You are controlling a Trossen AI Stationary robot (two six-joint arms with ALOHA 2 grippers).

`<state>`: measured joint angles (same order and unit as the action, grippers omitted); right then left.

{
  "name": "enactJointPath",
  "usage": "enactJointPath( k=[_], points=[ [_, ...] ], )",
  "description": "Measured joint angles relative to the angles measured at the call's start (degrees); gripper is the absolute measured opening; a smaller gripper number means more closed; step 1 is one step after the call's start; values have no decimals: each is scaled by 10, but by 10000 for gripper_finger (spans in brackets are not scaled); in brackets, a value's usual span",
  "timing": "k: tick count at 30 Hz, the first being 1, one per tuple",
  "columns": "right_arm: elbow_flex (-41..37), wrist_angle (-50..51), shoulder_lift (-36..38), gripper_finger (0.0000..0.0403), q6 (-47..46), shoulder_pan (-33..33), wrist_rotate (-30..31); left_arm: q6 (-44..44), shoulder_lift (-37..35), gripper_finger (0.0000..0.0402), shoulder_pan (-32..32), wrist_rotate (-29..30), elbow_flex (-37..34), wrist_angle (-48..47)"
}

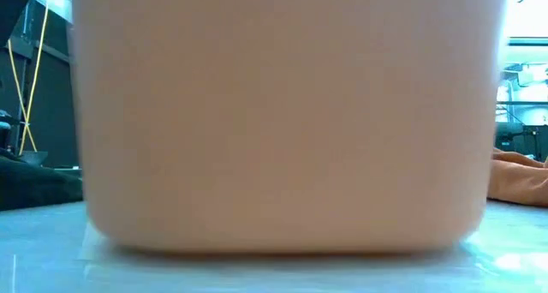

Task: Sort spices by type
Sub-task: Put the top brown seasoning bottle into the orange bin

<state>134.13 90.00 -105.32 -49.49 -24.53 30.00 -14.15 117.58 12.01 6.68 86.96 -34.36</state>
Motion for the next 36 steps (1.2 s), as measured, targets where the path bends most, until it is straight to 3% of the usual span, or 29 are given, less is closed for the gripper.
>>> enactJointPath(
  k=[18,31,36],
  points=[
    [0,0,0,252,11,0,0,8,16,203,-1,55,2,-32],
    [0,0,0,252,9,0,0,16,13,292,-1,44,0,-56],
    [0,0,0,252,9,0,0,19,13,300,-2,43,0,-59]
  ],
)
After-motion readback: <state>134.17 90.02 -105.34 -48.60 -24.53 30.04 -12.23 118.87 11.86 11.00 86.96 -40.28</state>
